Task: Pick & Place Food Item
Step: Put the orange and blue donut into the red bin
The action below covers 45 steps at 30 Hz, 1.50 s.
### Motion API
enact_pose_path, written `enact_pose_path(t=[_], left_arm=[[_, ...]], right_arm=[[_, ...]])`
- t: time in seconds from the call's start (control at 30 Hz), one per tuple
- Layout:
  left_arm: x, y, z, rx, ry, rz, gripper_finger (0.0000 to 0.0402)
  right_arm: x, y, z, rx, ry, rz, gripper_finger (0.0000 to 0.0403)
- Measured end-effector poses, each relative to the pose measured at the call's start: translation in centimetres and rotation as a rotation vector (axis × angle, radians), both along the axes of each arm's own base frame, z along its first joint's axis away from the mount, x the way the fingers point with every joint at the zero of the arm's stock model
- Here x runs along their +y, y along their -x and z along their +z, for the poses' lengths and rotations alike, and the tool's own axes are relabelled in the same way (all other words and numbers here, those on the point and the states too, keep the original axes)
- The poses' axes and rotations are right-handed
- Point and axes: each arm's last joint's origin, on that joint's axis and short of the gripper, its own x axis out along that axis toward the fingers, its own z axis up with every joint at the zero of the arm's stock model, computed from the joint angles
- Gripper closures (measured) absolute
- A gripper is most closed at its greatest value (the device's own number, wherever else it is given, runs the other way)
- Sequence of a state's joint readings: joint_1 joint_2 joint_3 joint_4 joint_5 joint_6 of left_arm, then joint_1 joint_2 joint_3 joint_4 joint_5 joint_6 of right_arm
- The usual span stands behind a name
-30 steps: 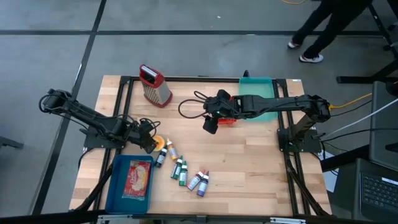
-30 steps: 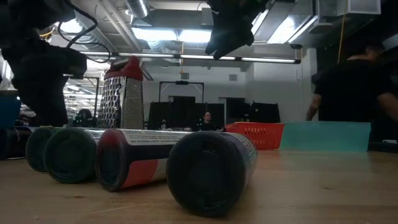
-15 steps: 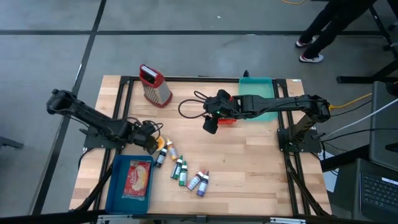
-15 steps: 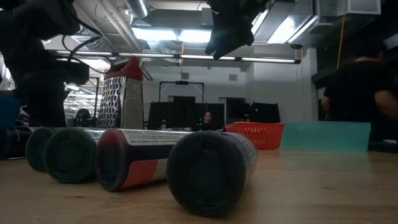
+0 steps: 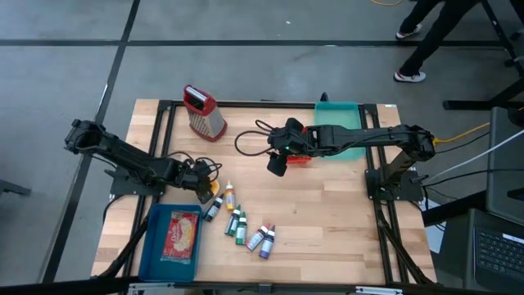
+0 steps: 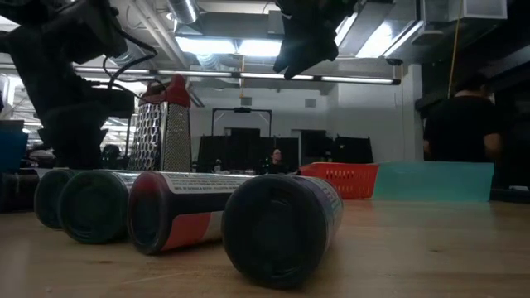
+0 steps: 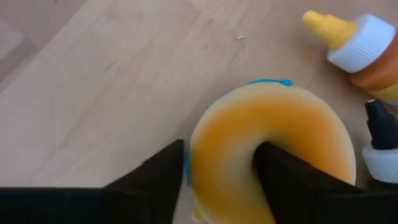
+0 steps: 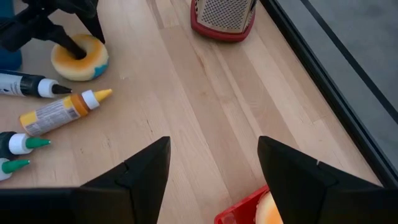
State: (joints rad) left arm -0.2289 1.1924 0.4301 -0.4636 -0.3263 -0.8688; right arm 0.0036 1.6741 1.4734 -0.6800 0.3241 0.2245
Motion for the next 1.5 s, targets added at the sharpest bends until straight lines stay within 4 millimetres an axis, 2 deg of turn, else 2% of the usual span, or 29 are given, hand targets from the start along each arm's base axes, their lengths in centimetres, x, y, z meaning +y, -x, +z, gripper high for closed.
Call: enact_pose_path(t=[0.2, 0.3, 0.57, 0.7, 0.83, 1.1, 1.27, 1.37, 1.5], left_arm=[[0.5, -0.2, 0.4, -0.023, -0.062, -0.037, 0.0347], [0.8, -0.5, 1.0, -0.075, -0.075, -0.070, 0.0387], [2.1, -1.5, 3.5, -0.294, -0.114, -0.160, 0.0374], [3.1, -2.0, 4.7, -0.396, -0.140, -0.214, 0.0379], [4.3, -2.6, 5.5, -0.484, -0.163, -0.256, 0.0384], [6.5, -3.2, 7.0, -0.595, -0.354, -0.252, 0.0377], [7.1, -3.6, 8.3, -0.726, -0.414, -0.337, 0.0381], [7.7, -3.5, 8.4, -0.714, -0.453, -0.315, 0.0381], [8.1, -3.6, 8.2, -0.604, -0.624, -0.287, 0.0381]], right_arm=[[0.0, 0.0, 0.0, -0.001, -0.001, -0.002, 0.0159], [0.0, 0.0, 0.0, -0.003, -0.005, -0.006, 0.0159], [0.0, 0.0, 0.0, -0.005, 0.007, -0.018, 0.0159], [-0.2, 0.1, 0.2, -0.009, 0.079, -0.058, 0.0159], [-0.2, 0.3, 0.8, -0.038, 0.072, -0.065, 0.0159], [-0.1, 0.0, 0.8, -0.100, -0.026, -0.102, 0.0159], [0.5, -0.2, 0.9, -0.080, 0.036, -0.019, 0.0159], [1.2, -0.2, 0.9, -0.080, 0.084, -0.009, 0.0159], [1.2, -0.6, 1.2, -0.172, -0.053, -0.058, 0.0159]])
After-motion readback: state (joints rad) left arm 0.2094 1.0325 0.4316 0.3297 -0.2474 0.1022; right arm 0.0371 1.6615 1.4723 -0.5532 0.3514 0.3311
